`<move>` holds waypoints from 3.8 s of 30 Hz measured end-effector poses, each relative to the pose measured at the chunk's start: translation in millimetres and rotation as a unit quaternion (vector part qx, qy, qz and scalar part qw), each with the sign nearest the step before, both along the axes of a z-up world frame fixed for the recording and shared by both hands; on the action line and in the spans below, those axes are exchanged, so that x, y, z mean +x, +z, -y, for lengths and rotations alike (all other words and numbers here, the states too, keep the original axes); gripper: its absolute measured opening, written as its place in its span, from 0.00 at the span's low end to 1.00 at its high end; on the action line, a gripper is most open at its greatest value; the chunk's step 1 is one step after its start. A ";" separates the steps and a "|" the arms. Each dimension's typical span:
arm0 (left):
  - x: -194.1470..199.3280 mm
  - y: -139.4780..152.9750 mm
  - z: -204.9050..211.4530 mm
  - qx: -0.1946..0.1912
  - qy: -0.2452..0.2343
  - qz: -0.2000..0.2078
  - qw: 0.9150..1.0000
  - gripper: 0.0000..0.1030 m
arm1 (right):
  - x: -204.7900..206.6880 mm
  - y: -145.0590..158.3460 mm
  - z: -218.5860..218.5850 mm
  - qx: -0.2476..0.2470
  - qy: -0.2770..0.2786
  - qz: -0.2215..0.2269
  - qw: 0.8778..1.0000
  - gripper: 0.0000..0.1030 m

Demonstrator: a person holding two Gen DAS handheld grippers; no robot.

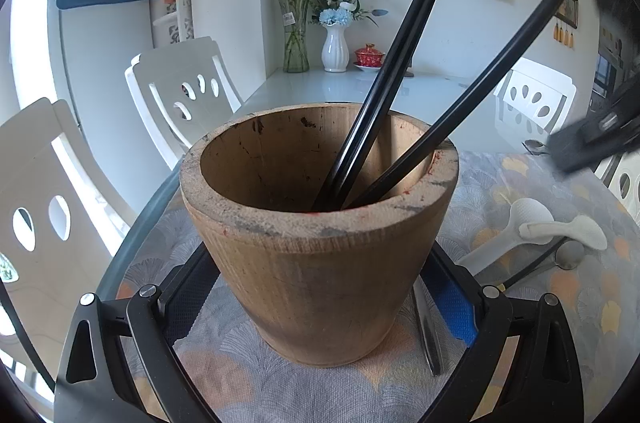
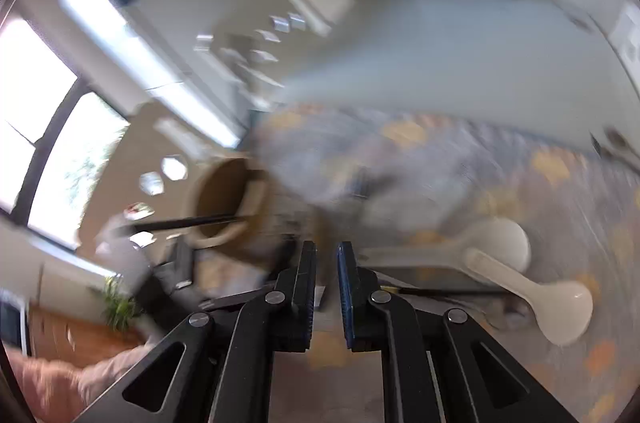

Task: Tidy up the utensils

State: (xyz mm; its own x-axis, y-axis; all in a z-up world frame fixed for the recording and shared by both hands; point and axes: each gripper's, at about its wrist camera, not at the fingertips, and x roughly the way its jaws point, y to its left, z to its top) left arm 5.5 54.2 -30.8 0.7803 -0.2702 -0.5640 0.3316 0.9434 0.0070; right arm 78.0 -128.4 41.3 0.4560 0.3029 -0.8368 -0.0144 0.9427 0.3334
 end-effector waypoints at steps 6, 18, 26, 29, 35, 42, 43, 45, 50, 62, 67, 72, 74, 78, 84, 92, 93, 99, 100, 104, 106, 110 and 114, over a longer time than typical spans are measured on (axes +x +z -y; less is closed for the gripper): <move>1.3 -0.3 -1.4 -0.005 -0.001 -0.001 1.000 0.94 | 48.9 -49.1 29.6 0.094 -0.067 -0.061 0.992 0.51; 5.9 -3.5 -5.1 -0.012 -0.005 -0.014 1.000 0.94 | 124.7 -109.8 -12.5 -0.011 0.005 -0.089 0.996 0.36; 10.5 -6.4 -3.4 -0.011 -0.007 -0.028 1.000 0.94 | 101.3 -104.8 -3.1 -0.006 0.030 -0.050 0.998 0.04; 10.3 -6.0 -3.7 -0.009 -0.006 -0.026 1.000 0.94 | 89.5 -98.7 5.0 0.007 0.029 -0.040 0.999 0.02; 9.1 -5.5 -2.1 -0.005 -0.004 -0.024 1.000 0.94 | 66.4 -80.0 10.6 0.020 0.017 -0.019 0.999 0.02; 9.0 -5.5 -1.8 -0.004 -0.003 -0.022 1.000 0.94 | 37.5 -37.0 30.8 0.024 -0.010 0.028 0.999 0.02; 9.0 -5.5 -1.8 -0.004 -0.004 -0.023 1.000 0.94 | 33.4 -28.4 31.9 0.022 -0.010 0.037 0.999 0.02; 9.1 -5.5 -1.7 -0.004 -0.004 -0.023 1.000 0.94 | 26.0 -12.0 31.9 0.010 -0.011 0.054 0.998 0.02; 8.0 -4.9 -0.4 0.000 -0.005 -0.023 1.000 0.94 | 8.4 31.2 28.5 -0.019 -0.011 0.099 0.995 0.02; 7.9 -4.8 0.3 0.000 -0.005 -0.023 1.000 0.94 | 14.8 57.4 49.5 -0.031 -0.061 0.059 0.996 0.34; 8.5 -5.7 1.0 0.000 -0.006 -0.027 1.000 0.94 | 8.8 -15.6 98.8 0.052 -0.176 -0.093 0.979 0.46; 10.4 -7.5 1.7 0.001 -0.007 -0.034 0.999 0.94 | -12.5 -71.3 130.2 0.143 -0.249 -0.162 0.944 0.46; 10.8 -8.0 1.9 0.001 -0.007 -0.035 0.999 0.94 | -4.3 -72.9 116.4 0.055 -0.199 -0.161 0.965 0.46; 10.9 -8.5 2.6 0.003 -0.006 -0.037 0.999 0.94 | 11.7 -97.3 98.6 -0.007 -0.132 -0.185 0.974 0.45; 10.4 -8.8 3.8 0.004 -0.006 -0.038 0.999 0.94 | 10.3 -112.1 102.3 0.076 -0.192 -0.228 0.952 0.07; 11.0 -9.2 0.7 -0.001 -0.005 -0.041 0.999 0.94 | -16.5 -110.4 122.5 0.250 -0.266 -0.220 0.905 0.10; 11.6 -9.7 1.0 0.001 -0.005 -0.043 0.999 0.94 | -9.0 -97.5 118.7 0.198 -0.224 -0.210 0.931 0.18; 12.4 -10.0 0.1 -0.001 -0.006 -0.046 0.999 0.94 | 10.0 -64.1 71.3 -0.068 0.039 -0.145 0.986 0.54; 13.1 -9.8 0.2 -0.001 -0.006 -0.047 0.999 0.94 | 7.2 -67.6 58.3 -0.119 0.092 -0.138 0.979 0.54; 13.0 -9.7 0.1 -0.001 -0.006 -0.047 0.999 0.94 | -5.9 -92.9 17.0 -0.234 0.270 -0.129 0.925 0.54; 13.0 -9.6 -0.1 -0.001 -0.006 -0.046 0.999 0.94 | -14.0 -105.9 3.6 -0.288 0.326 -0.118 0.893 0.54; 13.0 -9.7 0.1 -0.001 -0.006 -0.047 0.999 0.94 | -13.5 -115.4 -5.1 -0.311 0.359 -0.099 0.874 0.56; 13.2 -9.8 -0.8 -0.001 -0.006 -0.047 0.999 0.94 | 4.5 -121.7 15.0 -0.245 0.309 -0.158 0.905 0.37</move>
State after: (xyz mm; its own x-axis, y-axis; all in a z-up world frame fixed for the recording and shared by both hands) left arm 18.7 55.0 -40.6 0.7210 -0.2799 -0.6339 0.3419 0.9394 -0.0260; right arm 82.4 -143.4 -80.4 0.0412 -0.0236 -0.9989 -0.5664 0.8230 -0.0428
